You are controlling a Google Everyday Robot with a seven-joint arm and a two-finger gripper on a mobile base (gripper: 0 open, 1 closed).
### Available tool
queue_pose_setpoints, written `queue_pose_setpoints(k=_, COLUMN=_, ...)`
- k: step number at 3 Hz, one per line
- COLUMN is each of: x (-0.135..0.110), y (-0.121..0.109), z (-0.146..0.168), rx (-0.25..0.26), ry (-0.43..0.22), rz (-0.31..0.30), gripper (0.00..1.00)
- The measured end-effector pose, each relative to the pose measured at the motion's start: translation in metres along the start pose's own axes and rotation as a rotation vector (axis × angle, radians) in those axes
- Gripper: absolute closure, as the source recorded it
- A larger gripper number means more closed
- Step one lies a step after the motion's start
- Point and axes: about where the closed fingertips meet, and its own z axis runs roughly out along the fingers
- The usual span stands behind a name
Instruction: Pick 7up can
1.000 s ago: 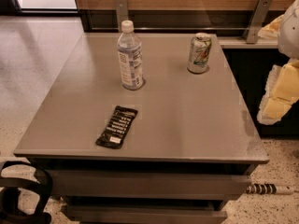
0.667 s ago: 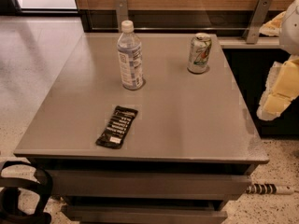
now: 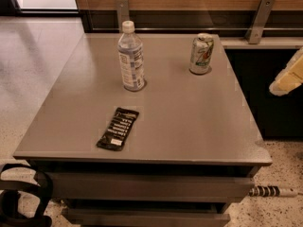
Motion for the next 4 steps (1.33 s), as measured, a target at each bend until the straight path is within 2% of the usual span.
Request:
queue_pose_setpoints(k=1, x=0.015, y=-0.03, z=0.026, rx=0.045, ry=-0.143, rz=0.132, gripper=0.0)
queue_pose_setpoints(k=2, x=-0.001, y=-0.059, z=0.049, rx=0.074, ry=-0.328, rz=0.195, gripper=0.0)
queue_pose_setpoints(k=3, x=-0.023, y=-0.077, z=0.074, rx=0.069, ry=-0.49, rz=0.22, gripper=0.0)
queue_pose_setpoints(k=4, x=-0.042, y=-0.084, z=0.092, rx=0.051, ry=-0.595, rz=0.233, gripper=0.0)
